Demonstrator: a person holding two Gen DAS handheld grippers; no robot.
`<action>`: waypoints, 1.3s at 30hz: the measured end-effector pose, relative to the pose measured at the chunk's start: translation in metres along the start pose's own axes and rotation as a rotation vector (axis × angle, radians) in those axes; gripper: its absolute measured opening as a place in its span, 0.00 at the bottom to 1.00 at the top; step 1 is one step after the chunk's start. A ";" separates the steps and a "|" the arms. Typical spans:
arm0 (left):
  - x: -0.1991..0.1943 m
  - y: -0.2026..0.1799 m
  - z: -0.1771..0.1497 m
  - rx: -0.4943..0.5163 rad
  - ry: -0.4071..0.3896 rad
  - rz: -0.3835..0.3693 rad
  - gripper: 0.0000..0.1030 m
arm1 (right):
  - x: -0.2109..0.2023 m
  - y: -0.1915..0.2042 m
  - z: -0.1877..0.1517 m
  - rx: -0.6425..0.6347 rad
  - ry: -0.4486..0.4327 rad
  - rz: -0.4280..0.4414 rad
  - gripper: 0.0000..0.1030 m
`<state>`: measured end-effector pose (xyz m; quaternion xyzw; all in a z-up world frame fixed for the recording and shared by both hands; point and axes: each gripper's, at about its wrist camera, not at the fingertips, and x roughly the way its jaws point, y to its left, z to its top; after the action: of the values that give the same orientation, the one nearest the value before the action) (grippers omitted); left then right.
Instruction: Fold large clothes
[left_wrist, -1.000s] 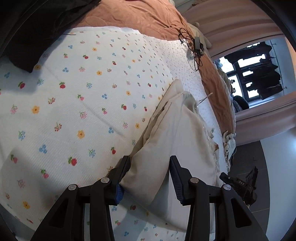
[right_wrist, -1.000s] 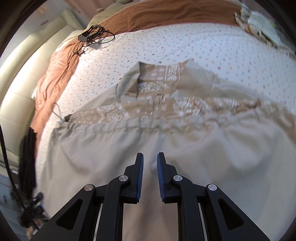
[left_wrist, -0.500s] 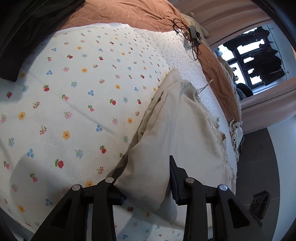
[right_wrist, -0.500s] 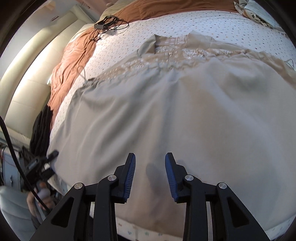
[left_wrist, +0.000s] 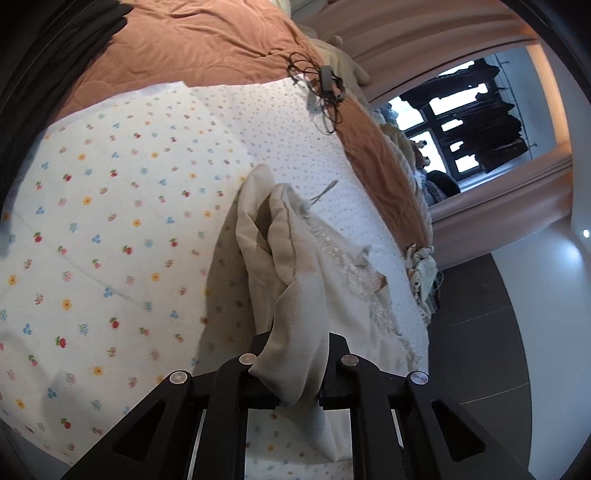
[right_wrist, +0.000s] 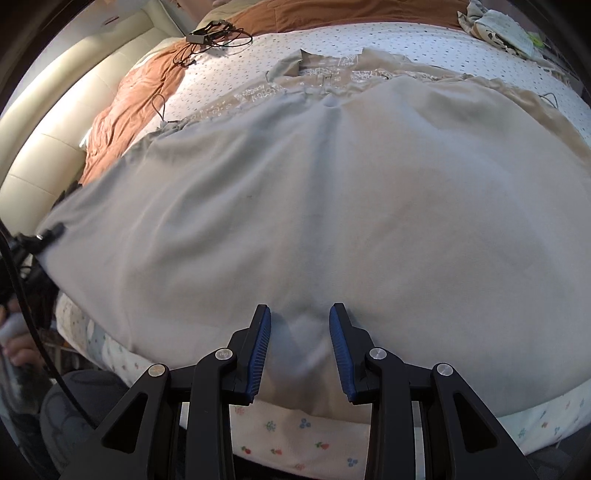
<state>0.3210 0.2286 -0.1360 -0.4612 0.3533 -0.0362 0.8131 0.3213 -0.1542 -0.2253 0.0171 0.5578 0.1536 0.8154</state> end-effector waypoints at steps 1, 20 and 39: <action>-0.001 -0.010 0.001 0.015 -0.001 -0.014 0.12 | 0.000 0.000 0.000 0.002 -0.003 -0.001 0.33; 0.033 -0.182 0.007 0.214 0.039 -0.183 0.12 | -0.056 -0.068 0.005 0.247 -0.151 0.190 0.33; 0.157 -0.318 -0.048 0.317 0.219 -0.264 0.12 | -0.079 -0.109 0.001 0.377 -0.214 0.356 0.33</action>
<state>0.4939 -0.0485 0.0105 -0.3633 0.3659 -0.2473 0.8204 0.3215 -0.2791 -0.1746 0.2825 0.4754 0.1853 0.8124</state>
